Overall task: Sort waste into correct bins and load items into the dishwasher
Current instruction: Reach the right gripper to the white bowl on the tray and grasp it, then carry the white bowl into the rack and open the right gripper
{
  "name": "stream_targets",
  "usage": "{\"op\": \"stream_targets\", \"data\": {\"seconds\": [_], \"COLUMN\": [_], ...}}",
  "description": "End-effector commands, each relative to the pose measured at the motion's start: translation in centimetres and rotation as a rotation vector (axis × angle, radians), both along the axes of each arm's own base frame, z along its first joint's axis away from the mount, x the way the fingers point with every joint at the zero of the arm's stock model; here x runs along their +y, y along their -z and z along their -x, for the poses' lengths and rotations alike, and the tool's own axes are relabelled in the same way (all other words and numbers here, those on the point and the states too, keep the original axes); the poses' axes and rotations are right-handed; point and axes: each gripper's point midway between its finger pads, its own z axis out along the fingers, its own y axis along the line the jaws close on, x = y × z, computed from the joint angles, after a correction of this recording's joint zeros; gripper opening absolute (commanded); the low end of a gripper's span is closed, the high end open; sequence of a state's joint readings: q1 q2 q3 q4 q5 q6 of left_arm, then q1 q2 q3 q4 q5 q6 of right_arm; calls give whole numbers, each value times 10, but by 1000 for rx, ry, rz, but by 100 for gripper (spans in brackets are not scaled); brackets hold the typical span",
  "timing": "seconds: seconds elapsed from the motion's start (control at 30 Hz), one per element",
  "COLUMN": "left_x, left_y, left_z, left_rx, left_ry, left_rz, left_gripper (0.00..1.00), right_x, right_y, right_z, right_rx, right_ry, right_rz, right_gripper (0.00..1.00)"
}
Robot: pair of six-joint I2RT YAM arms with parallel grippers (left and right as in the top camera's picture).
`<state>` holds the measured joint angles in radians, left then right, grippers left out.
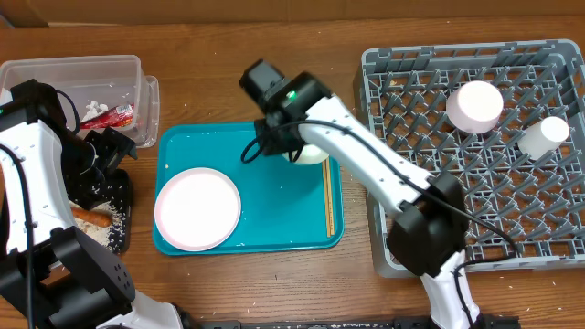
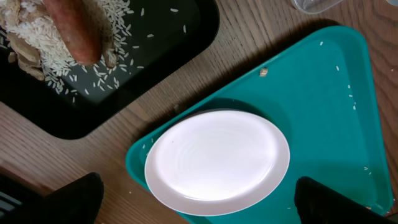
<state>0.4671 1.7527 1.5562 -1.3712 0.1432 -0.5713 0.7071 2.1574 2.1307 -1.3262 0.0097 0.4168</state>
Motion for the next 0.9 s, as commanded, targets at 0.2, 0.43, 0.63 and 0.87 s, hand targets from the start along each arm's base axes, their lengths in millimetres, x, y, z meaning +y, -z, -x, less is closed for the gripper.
{"op": "stream_targets", "data": {"seconds": [0.2, 0.43, 0.63, 0.87], "left_x": [0, 0, 0, 0], "left_y": [1, 1, 1, 1], "left_z": [1, 1, 1, 1], "left_rx": [4, 4, 4, 4], "left_ry": [-16, -16, -16, -16], "left_rz": [7, 7, 6, 6], "left_gripper": [100, 100, 100, 100], "right_x": [-175, -242, -283, -287], "right_y": [-89, -83, -100, -63], "right_z": [-52, -55, -48, -31], "right_rx": [-66, 59, -61, -27], "right_ry": [305, 207, 115, 158], "right_rz": [-78, -531, -975, -1136], "right_gripper": [4, 4, 4, 4]}}
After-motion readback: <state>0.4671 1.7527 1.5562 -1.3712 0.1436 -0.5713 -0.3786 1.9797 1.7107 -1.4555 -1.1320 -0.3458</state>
